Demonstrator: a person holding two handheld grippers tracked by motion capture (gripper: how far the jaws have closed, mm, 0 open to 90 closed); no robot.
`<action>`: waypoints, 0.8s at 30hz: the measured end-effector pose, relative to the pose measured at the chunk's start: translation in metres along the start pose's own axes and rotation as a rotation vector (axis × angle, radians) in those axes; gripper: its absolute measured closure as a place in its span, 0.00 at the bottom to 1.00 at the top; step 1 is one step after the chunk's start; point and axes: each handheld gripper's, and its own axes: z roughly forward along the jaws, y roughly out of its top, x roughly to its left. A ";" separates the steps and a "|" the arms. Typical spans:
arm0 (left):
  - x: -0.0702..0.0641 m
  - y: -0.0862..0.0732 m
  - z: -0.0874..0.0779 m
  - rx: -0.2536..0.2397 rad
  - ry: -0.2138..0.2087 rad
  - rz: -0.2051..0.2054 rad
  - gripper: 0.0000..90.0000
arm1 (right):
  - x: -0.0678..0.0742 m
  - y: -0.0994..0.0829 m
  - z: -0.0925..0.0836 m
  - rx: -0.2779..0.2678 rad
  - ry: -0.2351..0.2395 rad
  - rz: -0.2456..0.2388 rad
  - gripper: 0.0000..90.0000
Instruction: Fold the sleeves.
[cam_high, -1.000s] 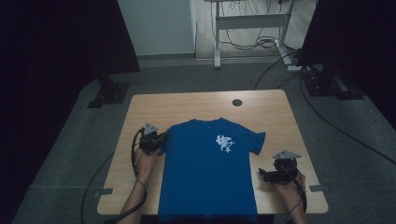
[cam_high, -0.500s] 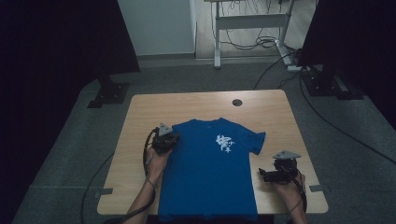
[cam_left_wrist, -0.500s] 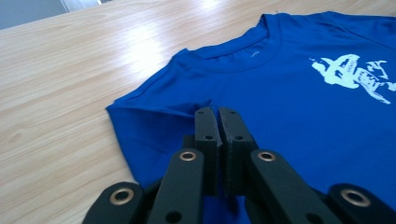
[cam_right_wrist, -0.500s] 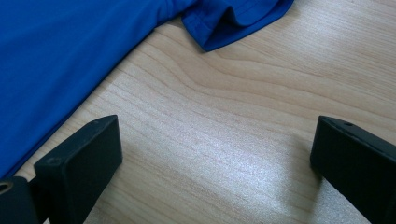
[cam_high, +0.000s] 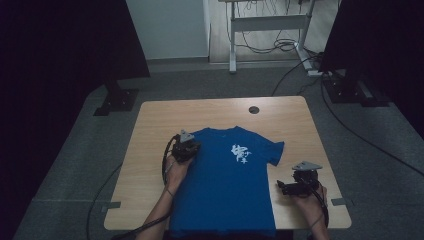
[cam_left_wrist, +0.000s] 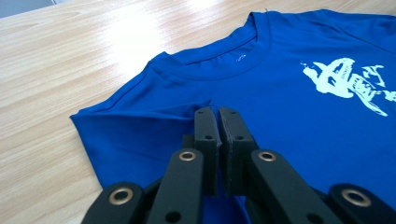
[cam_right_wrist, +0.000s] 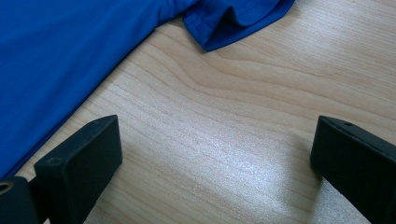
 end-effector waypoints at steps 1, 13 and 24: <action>0.000 0.000 0.002 0.005 0.000 0.000 0.96 | 0.000 0.000 0.000 0.000 0.000 0.000 0.02; 0.012 -0.004 0.016 0.016 -0.010 -0.059 0.67 | 0.000 0.000 0.000 0.000 0.006 -0.004 0.02; 0.026 -0.008 0.004 0.026 0.007 -0.081 0.56 | 0.000 0.000 0.000 0.000 0.007 -0.005 0.02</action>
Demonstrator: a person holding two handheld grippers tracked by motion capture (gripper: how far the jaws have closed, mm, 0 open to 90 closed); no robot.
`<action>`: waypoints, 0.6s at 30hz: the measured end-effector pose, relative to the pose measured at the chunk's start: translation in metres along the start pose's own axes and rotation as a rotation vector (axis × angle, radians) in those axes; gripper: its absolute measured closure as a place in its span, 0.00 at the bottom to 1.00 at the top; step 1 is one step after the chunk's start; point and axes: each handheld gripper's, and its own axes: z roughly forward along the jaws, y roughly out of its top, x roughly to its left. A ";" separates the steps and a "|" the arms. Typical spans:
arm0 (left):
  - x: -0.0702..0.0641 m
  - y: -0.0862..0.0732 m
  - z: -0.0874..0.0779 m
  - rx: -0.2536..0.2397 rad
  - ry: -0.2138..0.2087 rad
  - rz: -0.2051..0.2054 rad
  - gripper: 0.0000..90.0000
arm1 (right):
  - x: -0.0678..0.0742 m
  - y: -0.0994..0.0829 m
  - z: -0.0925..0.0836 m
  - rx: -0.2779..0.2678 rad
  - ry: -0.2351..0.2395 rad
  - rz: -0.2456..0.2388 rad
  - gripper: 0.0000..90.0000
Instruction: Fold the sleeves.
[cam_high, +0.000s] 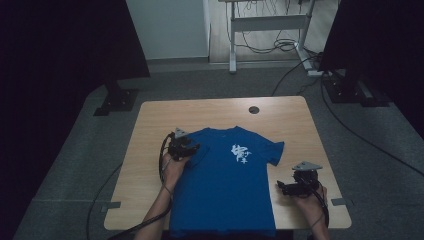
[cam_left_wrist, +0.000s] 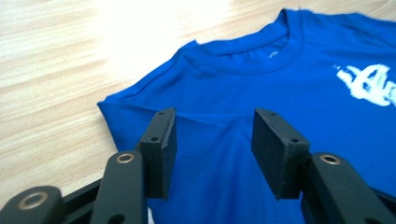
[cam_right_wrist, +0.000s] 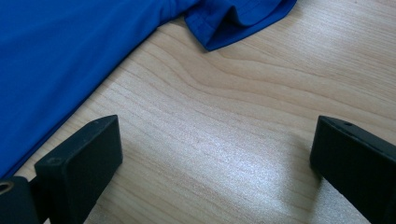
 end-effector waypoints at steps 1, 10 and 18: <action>0.000 -0.001 0.000 0.007 0.002 0.007 0.55 | 0.000 0.000 0.000 0.000 0.000 0.000 0.02; 0.005 -0.016 -0.015 0.017 -0.022 0.020 0.47 | 0.000 0.000 0.000 0.000 0.000 0.000 0.02; 0.013 -0.032 -0.037 0.024 -0.001 0.030 0.44 | 0.000 0.000 0.000 0.000 0.000 0.000 0.02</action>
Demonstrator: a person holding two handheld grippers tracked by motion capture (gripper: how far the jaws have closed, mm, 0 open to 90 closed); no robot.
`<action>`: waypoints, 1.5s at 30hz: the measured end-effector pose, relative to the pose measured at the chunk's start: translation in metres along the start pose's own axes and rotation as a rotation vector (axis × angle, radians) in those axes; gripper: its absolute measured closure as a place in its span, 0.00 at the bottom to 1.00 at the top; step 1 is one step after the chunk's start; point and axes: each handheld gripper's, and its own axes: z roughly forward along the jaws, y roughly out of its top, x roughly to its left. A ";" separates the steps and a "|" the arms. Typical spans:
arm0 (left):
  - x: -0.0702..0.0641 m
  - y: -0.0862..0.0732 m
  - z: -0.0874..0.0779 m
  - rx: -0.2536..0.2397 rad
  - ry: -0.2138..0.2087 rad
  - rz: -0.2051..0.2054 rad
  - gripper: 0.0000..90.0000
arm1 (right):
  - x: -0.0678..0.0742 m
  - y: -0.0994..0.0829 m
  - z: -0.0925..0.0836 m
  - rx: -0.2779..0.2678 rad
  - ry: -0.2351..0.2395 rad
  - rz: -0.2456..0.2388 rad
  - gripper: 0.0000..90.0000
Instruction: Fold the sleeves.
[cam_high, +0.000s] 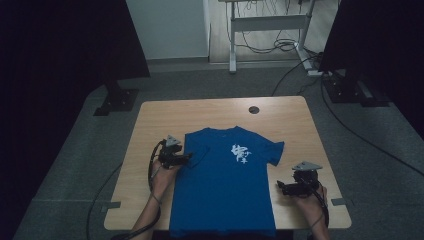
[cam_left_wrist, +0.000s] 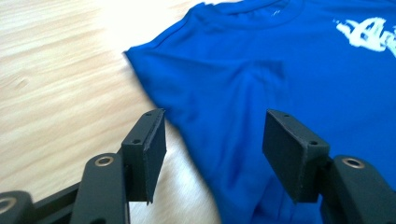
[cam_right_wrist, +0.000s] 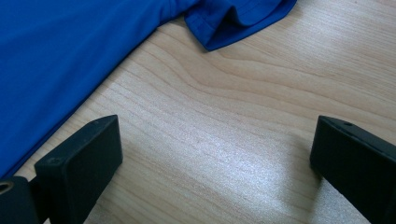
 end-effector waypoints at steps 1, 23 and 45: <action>0.002 -0.003 -0.002 0.002 0.001 -0.003 0.44 | 0.000 0.000 0.000 0.000 0.000 0.000 0.02; 0.015 -0.015 -0.015 -0.010 0.004 -0.033 0.24 | 0.000 0.000 0.000 0.000 0.000 0.000 0.02; 0.004 -0.021 -0.058 -0.055 -0.016 -0.007 0.15 | 0.000 0.000 0.000 0.000 0.000 0.000 0.02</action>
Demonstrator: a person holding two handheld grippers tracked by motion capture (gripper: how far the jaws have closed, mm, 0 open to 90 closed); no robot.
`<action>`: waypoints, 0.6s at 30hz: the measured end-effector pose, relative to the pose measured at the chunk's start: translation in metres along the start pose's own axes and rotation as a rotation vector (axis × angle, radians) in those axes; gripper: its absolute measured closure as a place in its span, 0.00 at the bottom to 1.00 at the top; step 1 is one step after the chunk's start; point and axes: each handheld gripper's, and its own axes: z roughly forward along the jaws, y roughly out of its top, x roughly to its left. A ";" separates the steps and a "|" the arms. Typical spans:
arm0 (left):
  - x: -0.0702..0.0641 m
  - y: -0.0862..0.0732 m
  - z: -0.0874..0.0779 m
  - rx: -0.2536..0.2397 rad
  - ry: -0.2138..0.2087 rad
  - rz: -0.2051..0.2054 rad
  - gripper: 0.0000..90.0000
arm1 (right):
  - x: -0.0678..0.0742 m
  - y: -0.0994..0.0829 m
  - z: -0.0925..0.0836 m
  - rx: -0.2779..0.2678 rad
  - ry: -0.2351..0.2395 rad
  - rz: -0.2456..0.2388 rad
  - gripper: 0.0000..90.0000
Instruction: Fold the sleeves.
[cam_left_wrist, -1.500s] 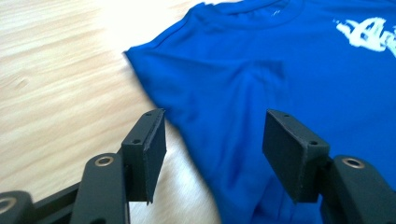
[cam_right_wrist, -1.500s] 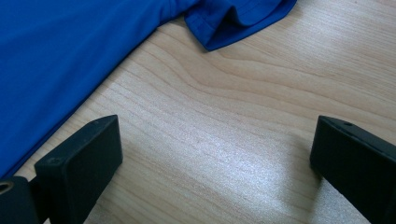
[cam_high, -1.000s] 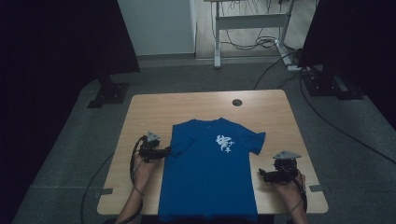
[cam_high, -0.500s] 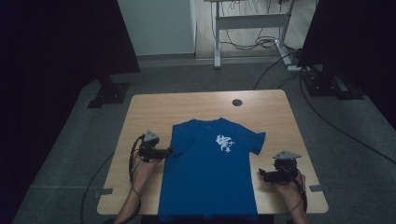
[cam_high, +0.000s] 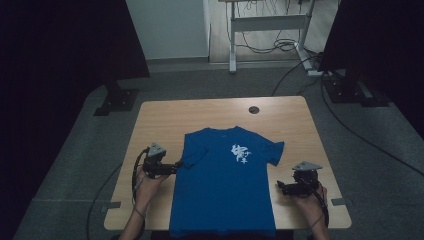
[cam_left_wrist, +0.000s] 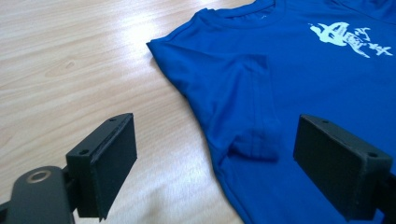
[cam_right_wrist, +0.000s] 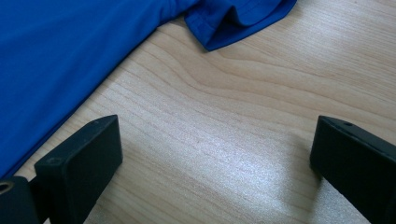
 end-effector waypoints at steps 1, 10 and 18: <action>0.000 -0.002 -0.002 -0.003 0.000 -0.003 0.15 | 0.000 0.000 0.000 0.000 0.000 0.000 0.02; -0.005 -0.017 -0.020 -0.007 -0.006 -0.009 0.14 | 0.000 0.000 0.000 0.000 0.000 0.000 0.02; -0.010 -0.032 -0.032 -0.006 -0.004 -0.008 0.14 | 0.000 0.000 0.000 0.000 0.000 0.000 0.02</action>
